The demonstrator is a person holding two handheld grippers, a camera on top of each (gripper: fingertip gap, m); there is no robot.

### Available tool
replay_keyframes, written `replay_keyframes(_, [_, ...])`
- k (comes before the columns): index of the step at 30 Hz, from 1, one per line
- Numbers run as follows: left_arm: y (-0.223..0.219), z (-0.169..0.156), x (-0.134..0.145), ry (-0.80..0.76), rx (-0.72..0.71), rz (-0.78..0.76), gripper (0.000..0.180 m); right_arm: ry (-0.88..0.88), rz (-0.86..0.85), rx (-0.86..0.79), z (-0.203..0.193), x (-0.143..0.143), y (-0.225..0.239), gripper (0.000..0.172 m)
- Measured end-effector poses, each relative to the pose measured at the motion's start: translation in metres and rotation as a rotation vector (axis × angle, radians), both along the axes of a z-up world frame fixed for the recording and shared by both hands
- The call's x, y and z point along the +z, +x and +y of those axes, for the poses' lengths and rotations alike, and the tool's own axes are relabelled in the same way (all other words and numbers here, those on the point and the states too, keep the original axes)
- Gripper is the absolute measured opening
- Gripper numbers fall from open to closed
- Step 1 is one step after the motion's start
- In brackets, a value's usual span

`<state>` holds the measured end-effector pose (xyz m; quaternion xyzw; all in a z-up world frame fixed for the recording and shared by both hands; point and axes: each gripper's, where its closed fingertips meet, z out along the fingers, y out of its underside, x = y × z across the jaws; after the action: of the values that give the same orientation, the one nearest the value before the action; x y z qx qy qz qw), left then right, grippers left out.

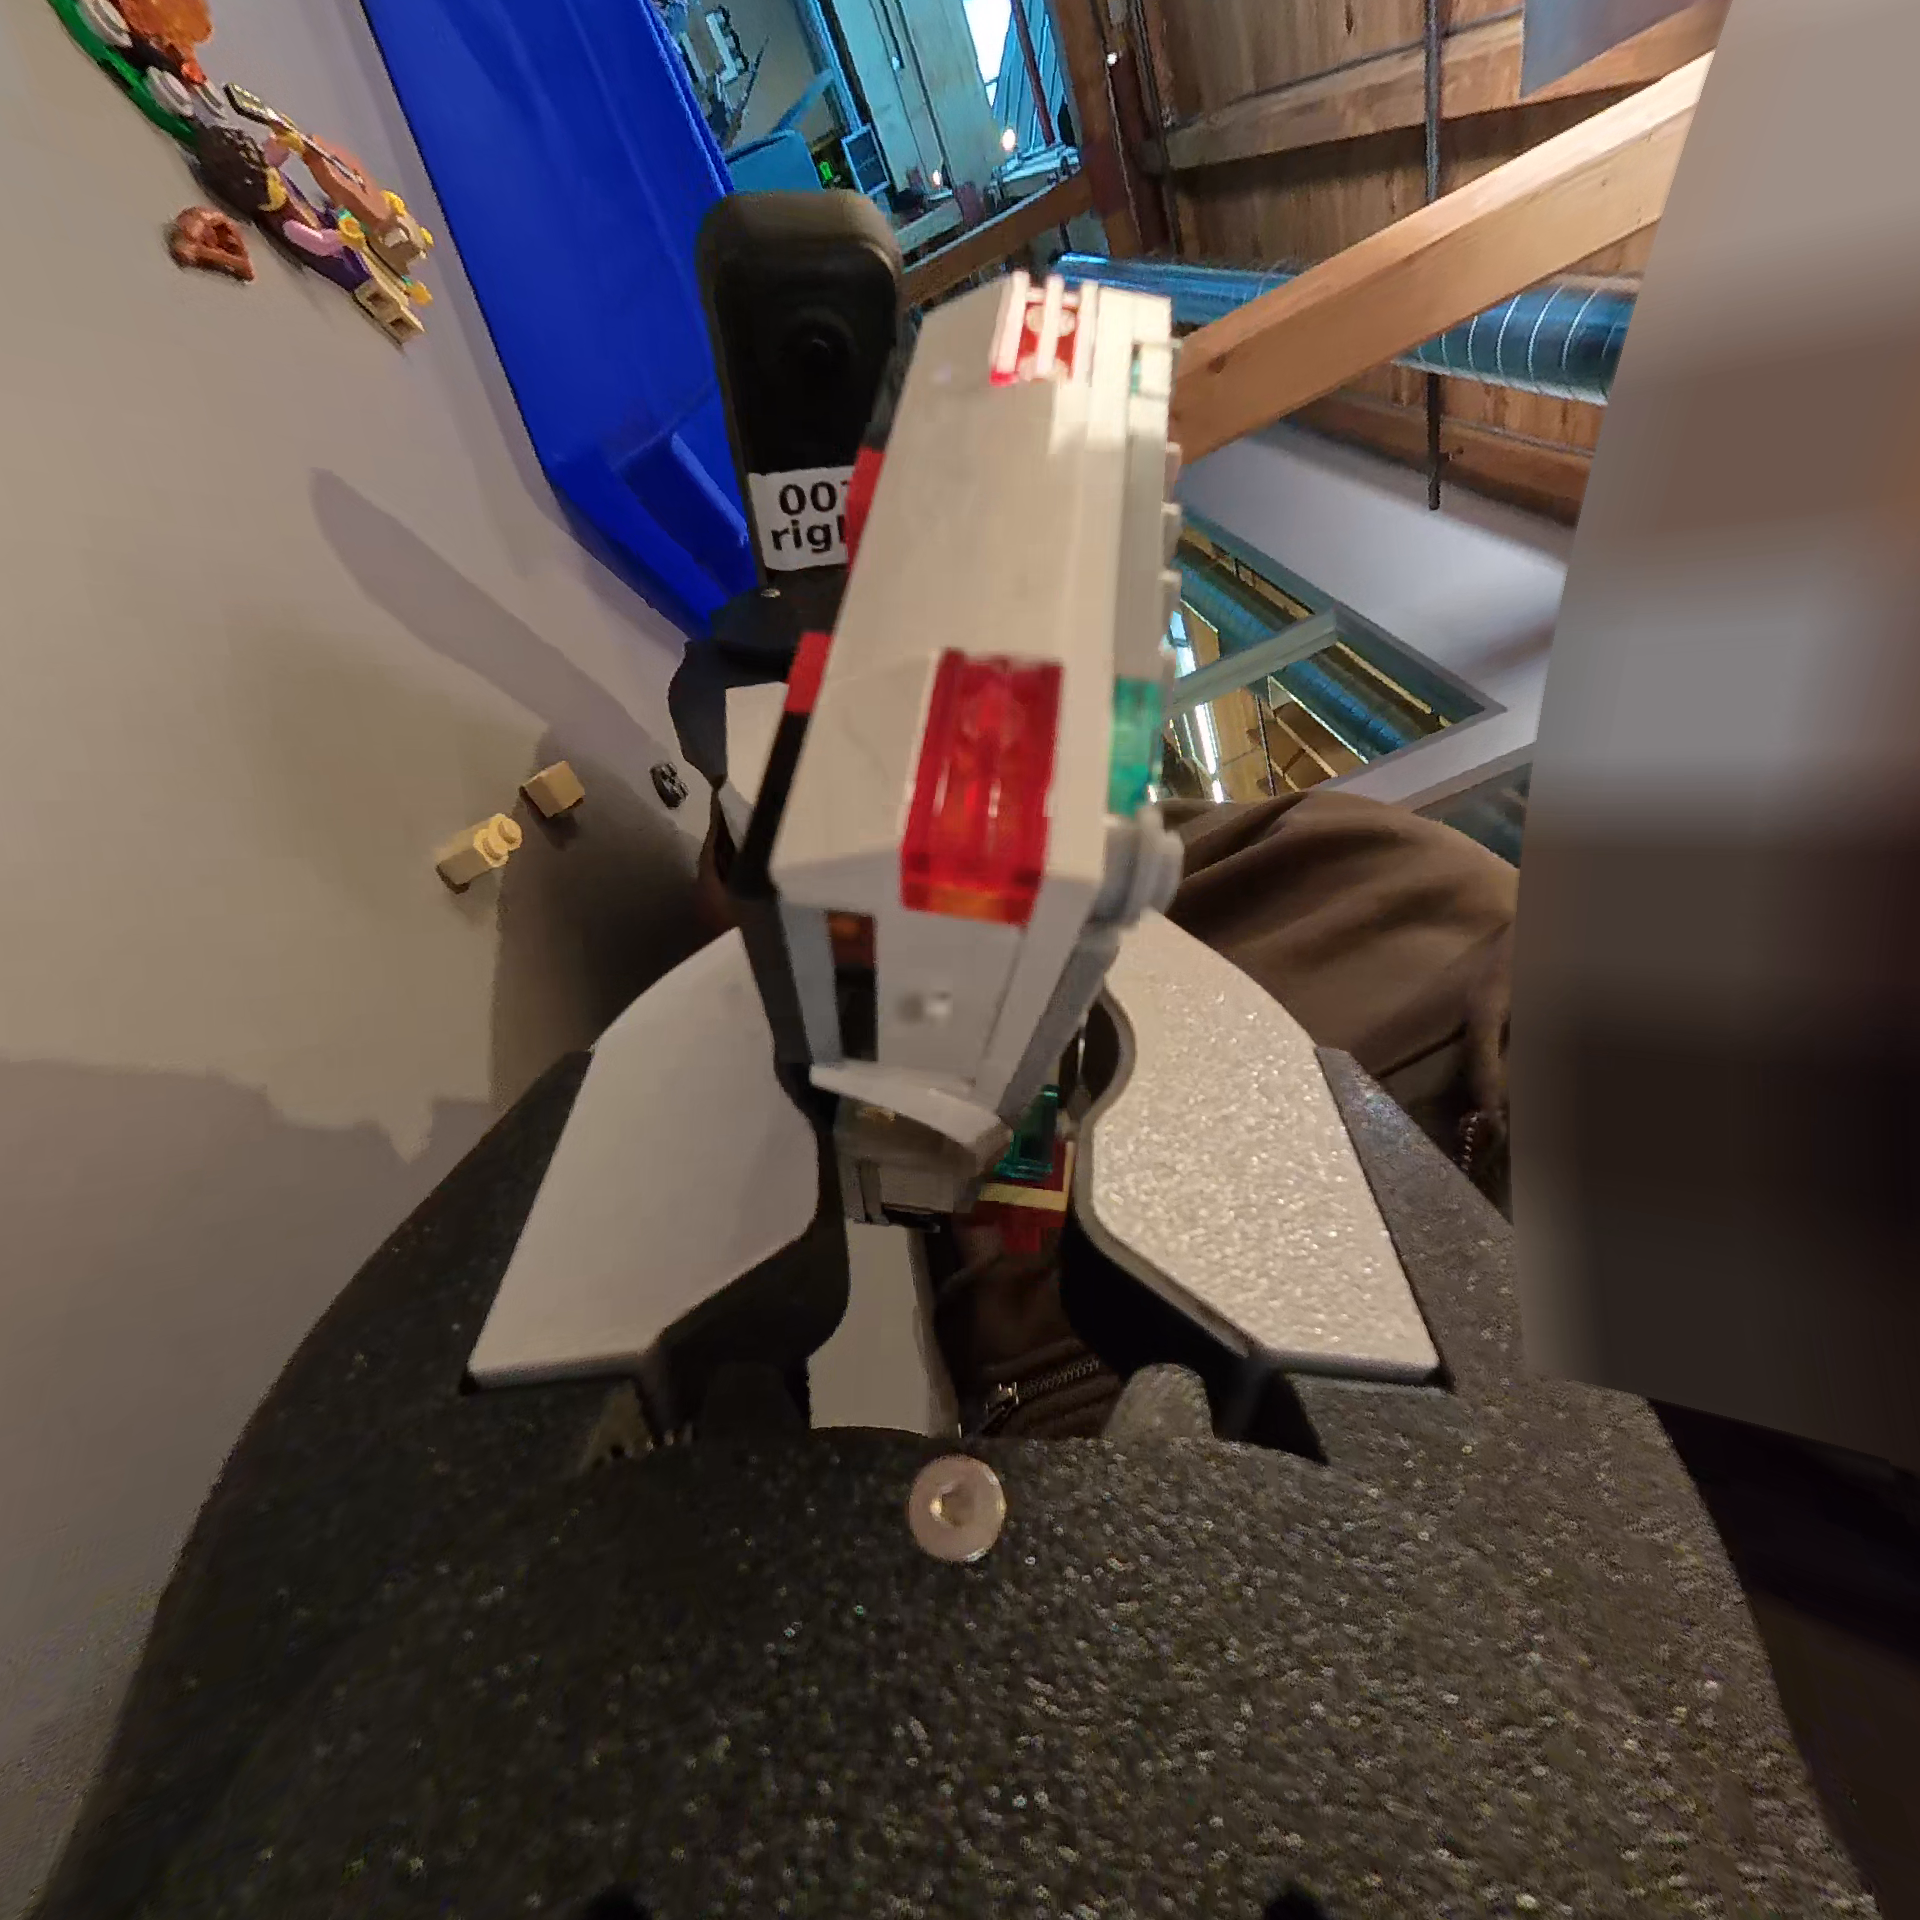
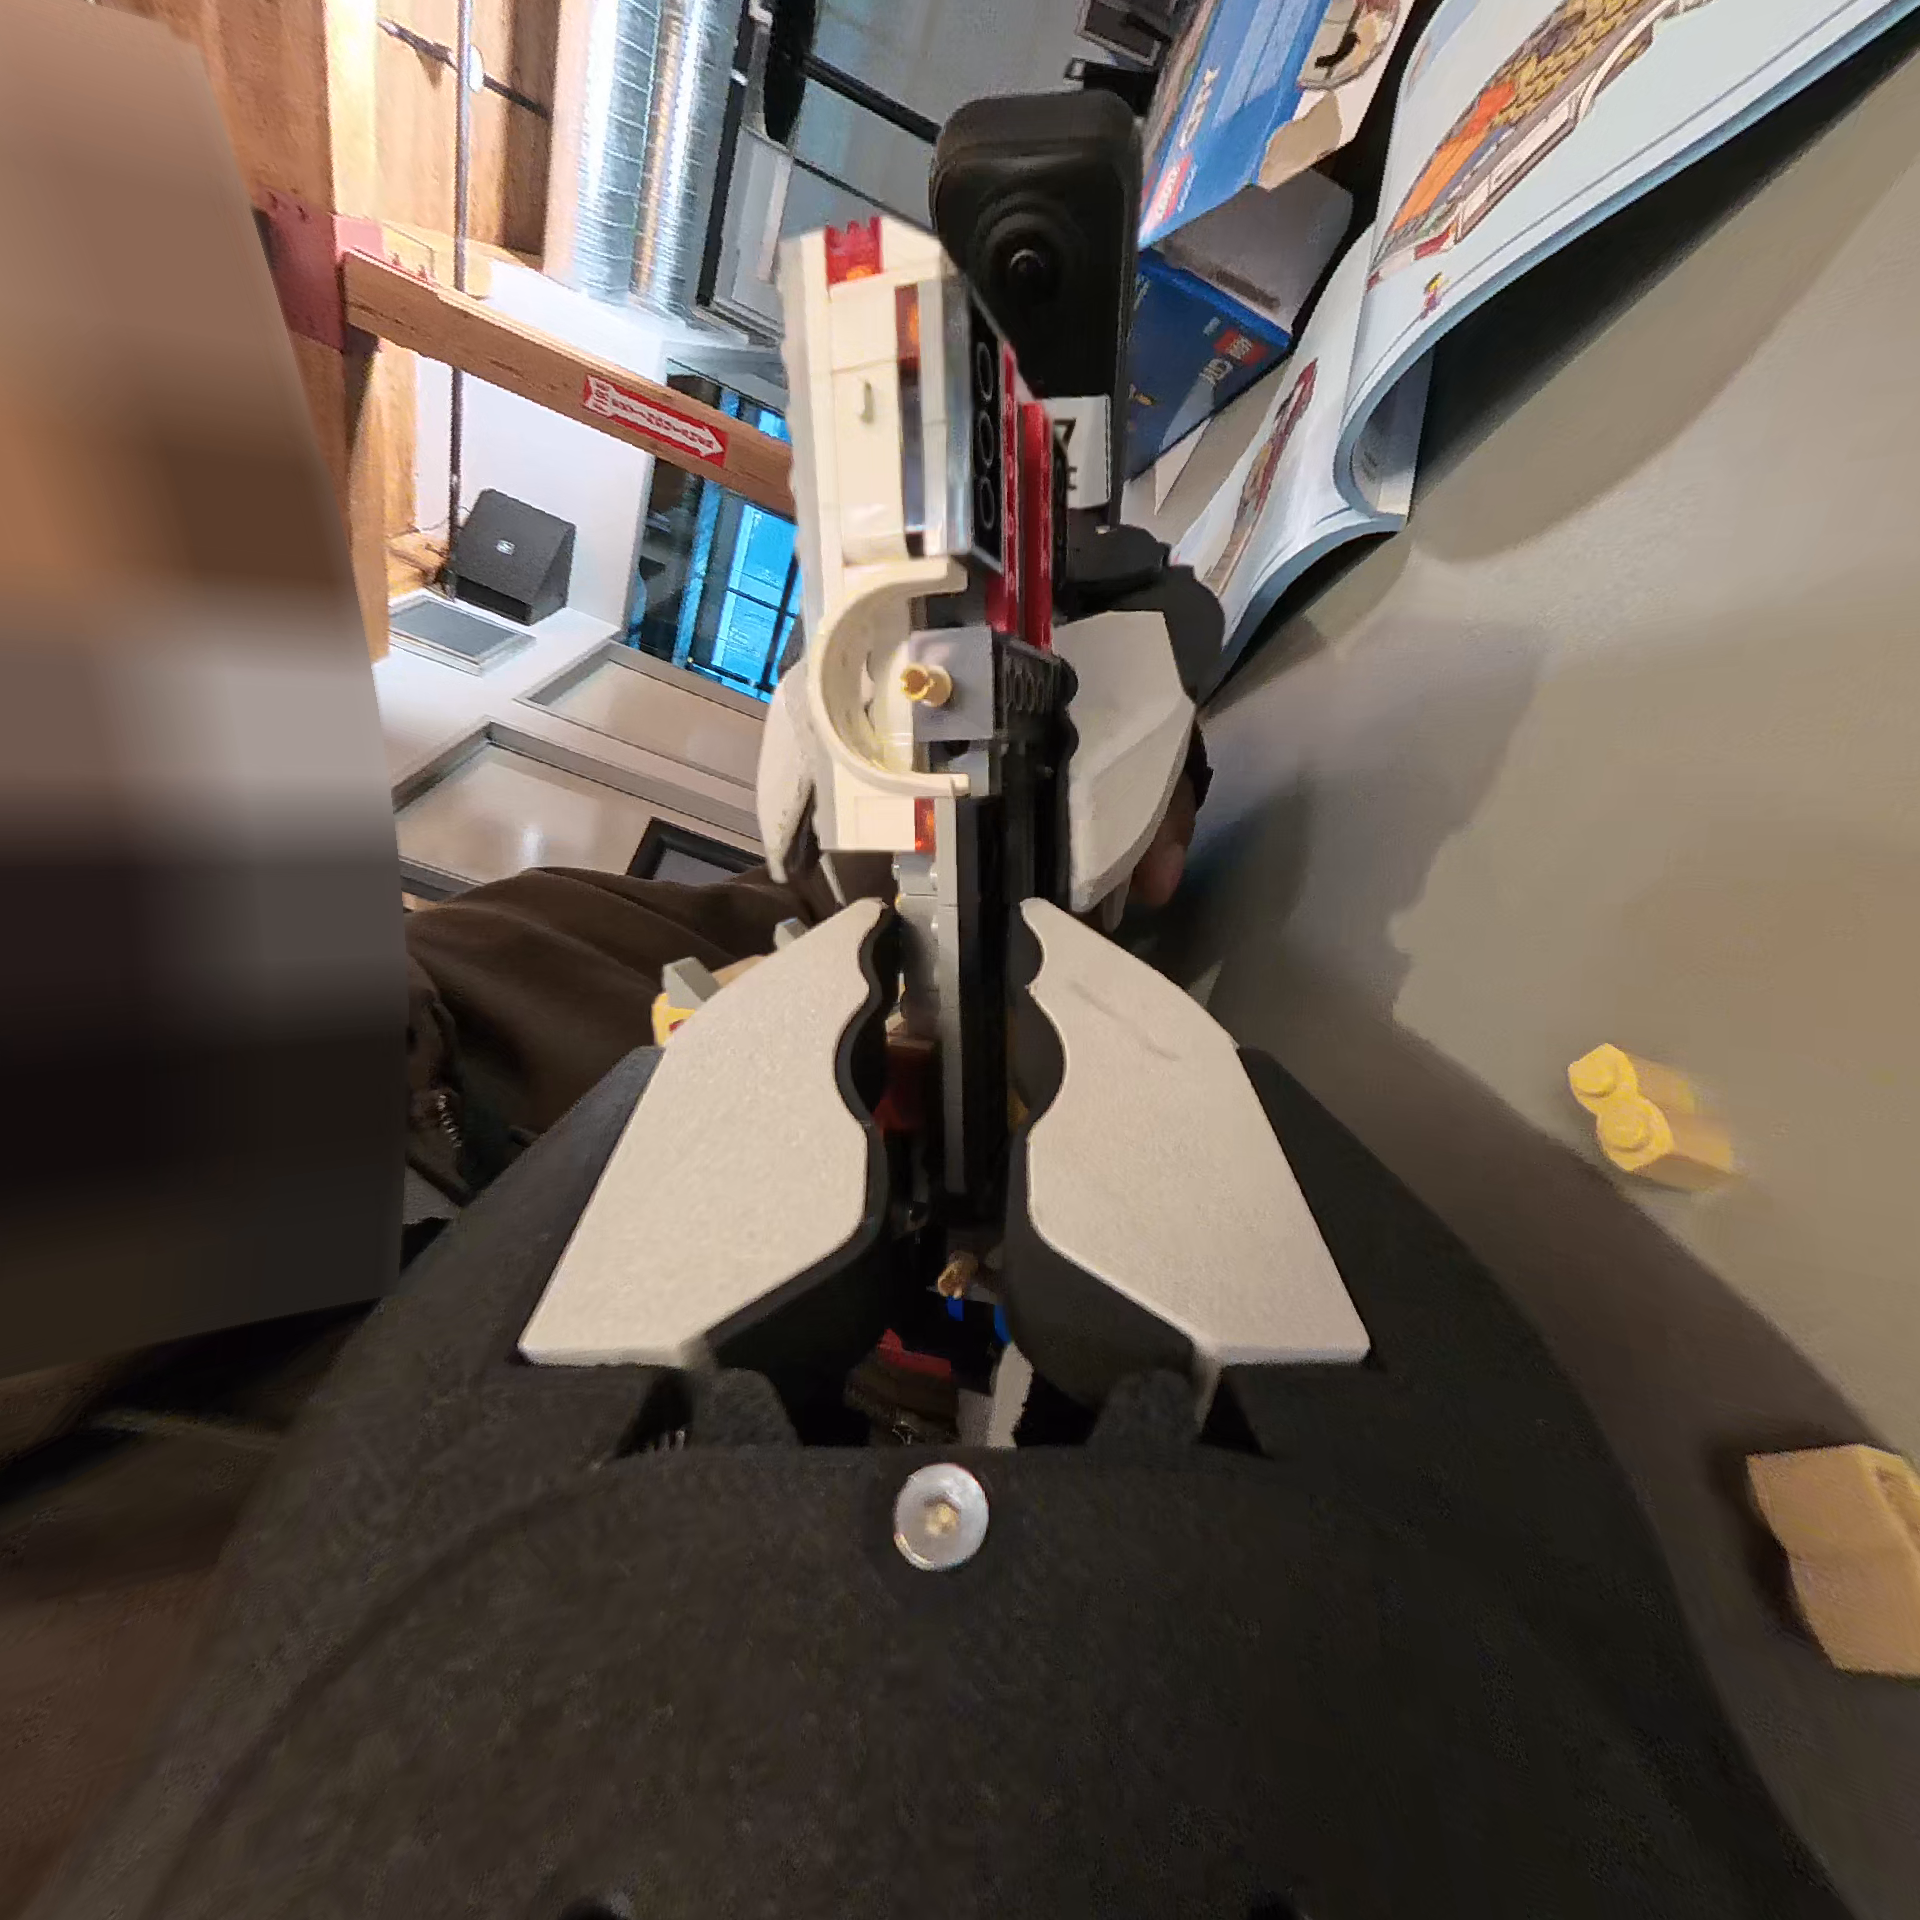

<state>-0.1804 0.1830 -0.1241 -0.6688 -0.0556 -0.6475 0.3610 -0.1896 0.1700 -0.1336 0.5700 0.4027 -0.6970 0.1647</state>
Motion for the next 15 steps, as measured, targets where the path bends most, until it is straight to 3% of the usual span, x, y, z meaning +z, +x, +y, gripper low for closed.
replay_keyframes(9, [0.003,-0.004,-0.002,0.059,-0.019,0.053,0.039,-0.065,0.043,-0.03,0.006,0.011,-0.001,0.019])
replay_keyframes(15, [0.009,-0.006,0.002,0.063,-0.042,0.003,0.033,-0.088,0.046,-0.046,0.008,0.013,-0.002,0.019])
